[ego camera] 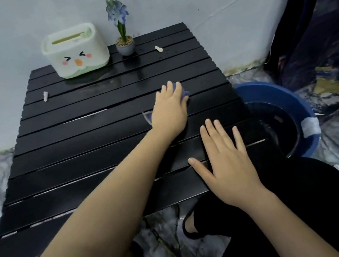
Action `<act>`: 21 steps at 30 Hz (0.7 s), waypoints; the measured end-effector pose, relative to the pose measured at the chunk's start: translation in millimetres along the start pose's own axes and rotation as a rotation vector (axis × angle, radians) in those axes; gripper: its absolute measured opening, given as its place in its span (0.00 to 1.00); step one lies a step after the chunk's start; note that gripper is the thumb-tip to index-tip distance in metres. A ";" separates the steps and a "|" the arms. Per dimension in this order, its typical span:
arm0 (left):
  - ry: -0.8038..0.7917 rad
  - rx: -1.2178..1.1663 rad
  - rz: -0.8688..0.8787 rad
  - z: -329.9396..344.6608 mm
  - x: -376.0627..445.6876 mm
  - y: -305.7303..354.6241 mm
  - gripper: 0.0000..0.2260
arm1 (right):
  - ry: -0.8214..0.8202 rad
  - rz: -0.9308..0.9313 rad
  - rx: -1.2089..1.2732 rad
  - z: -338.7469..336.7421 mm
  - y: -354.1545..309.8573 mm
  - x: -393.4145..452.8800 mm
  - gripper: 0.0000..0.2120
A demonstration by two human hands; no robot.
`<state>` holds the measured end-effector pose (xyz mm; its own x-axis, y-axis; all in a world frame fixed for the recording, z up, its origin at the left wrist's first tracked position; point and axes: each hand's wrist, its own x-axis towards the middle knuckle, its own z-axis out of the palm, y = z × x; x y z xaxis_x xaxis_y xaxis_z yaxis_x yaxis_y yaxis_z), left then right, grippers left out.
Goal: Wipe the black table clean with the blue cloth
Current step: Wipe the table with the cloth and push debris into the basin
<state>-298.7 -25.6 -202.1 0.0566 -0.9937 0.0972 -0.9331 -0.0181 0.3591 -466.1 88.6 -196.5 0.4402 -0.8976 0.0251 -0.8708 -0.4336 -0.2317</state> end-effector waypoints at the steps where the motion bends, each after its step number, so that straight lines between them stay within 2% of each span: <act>1: -0.029 -0.017 0.066 5.1 11.7 10.8 0.22 | -0.006 0.001 -0.003 0.0 0.2 0.2 0.38; 5: -0.072 -0.073 0.277 21.5 47.7 46.4 0.21 | -0.015 -0.001 0.014 -0.1 0.9 1.1 0.38; 10: -0.171 -0.247 0.387 28.6 65.8 67.4 0.18 | -0.031 0.009 0.019 -0.7 0.5 2.1 0.38; 12: -0.183 -0.510 0.299 22.5 67.7 70.2 0.16 | -0.047 0.009 0.016 -1.4 0.9 2.2 0.38; 16: -0.129 -1.219 -0.132 -4.7 64.9 57.7 0.16 | -0.071 0.018 0.048 -4.1 1.8 4.0 0.39; 18: -0.175 -1.541 -0.300 -21.7 61.6 33.5 0.20 | -0.057 0.028 0.080 -7.0 -0.5 7.9 0.38; 21: -0.185 -1.859 -0.386 -49.0 53.1 -14.4 0.22 | -0.038 0.019 0.124 -12.5 -6.8 25.1 0.36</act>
<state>-264.9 -72.6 -156.7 -0.0119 -0.9652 -0.2613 0.6319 -0.2098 0.7462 -451.8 68.0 -182.1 0.4341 -0.9007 -0.0162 -0.8463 -0.4016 -0.3500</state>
